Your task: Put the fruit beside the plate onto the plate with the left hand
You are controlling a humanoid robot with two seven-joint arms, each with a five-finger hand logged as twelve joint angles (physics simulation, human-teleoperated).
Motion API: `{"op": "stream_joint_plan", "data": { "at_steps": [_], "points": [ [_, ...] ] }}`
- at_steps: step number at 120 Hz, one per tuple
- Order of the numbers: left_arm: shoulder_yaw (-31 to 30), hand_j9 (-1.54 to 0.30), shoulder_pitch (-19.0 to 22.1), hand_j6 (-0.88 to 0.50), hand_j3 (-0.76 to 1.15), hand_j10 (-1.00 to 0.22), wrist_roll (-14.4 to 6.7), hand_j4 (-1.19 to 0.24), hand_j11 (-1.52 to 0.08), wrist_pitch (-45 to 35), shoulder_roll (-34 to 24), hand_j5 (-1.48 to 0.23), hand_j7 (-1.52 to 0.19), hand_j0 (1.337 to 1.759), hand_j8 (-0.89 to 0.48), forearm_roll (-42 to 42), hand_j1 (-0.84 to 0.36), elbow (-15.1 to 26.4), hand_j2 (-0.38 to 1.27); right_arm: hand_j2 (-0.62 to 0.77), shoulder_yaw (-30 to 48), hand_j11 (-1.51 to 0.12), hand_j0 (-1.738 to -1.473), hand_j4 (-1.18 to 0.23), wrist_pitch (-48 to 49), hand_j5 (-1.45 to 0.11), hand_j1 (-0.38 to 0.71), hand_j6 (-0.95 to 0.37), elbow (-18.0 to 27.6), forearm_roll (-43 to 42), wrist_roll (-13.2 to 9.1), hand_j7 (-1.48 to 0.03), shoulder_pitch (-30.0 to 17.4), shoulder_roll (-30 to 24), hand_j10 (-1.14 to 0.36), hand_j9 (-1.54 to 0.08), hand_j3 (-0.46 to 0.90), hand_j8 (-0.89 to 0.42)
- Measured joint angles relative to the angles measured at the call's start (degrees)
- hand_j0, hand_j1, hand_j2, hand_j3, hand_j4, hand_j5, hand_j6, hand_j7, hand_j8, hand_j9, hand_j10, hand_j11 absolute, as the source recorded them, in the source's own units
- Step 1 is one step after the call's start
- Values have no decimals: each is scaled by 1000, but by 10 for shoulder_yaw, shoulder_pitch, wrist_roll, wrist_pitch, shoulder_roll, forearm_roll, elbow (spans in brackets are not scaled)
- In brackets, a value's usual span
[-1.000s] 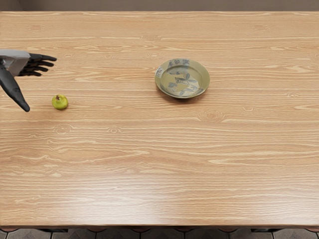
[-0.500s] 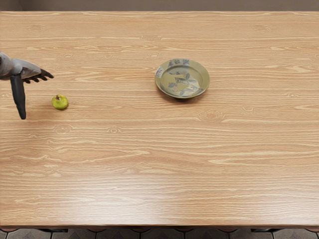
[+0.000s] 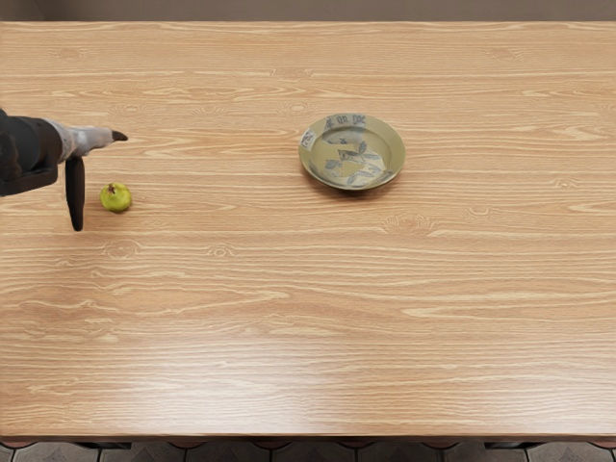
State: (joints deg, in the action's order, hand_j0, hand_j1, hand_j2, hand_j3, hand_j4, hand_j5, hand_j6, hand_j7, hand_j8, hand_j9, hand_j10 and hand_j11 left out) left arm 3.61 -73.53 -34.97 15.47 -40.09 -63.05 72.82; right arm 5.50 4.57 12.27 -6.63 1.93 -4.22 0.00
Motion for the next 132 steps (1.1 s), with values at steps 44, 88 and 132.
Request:
{"op": "stream_joint_plan", "data": {
  "at_steps": [44, 88, 132],
  "points": [
    [-13, 0, 28, -6, 0, -4, 0, -5, 0, -36, 24, -1, 0, 1658, -6, -31, 349, -1, 2, -7, 0, -43, -1658, -33, 0, -43, -310, -33, -2, 0, 0, -43, 0, 0, -33, -43, 0, -33],
    [-21, -84, 24, -71, 0, -69, 0, -70, -84, -36, 51, -85, -85, 1658, -71, -34, 273, -43, 15, -7, 0, -43, -1658, -33, 0, -43, -310, -33, -2, 0, 0, -43, 0, 0, -33, -43, 0, -33],
    [-32, -190, 22, -152, 0, -150, 0, -151, -190, -32, 82, -190, -190, 1658, -152, -47, 176, -94, 31, -7, 0, -43, -1658, -33, 0, -43, -310, -33, -3, 0, 0, -43, 0, 0, -33, -43, 0, -33]
  ]
}}
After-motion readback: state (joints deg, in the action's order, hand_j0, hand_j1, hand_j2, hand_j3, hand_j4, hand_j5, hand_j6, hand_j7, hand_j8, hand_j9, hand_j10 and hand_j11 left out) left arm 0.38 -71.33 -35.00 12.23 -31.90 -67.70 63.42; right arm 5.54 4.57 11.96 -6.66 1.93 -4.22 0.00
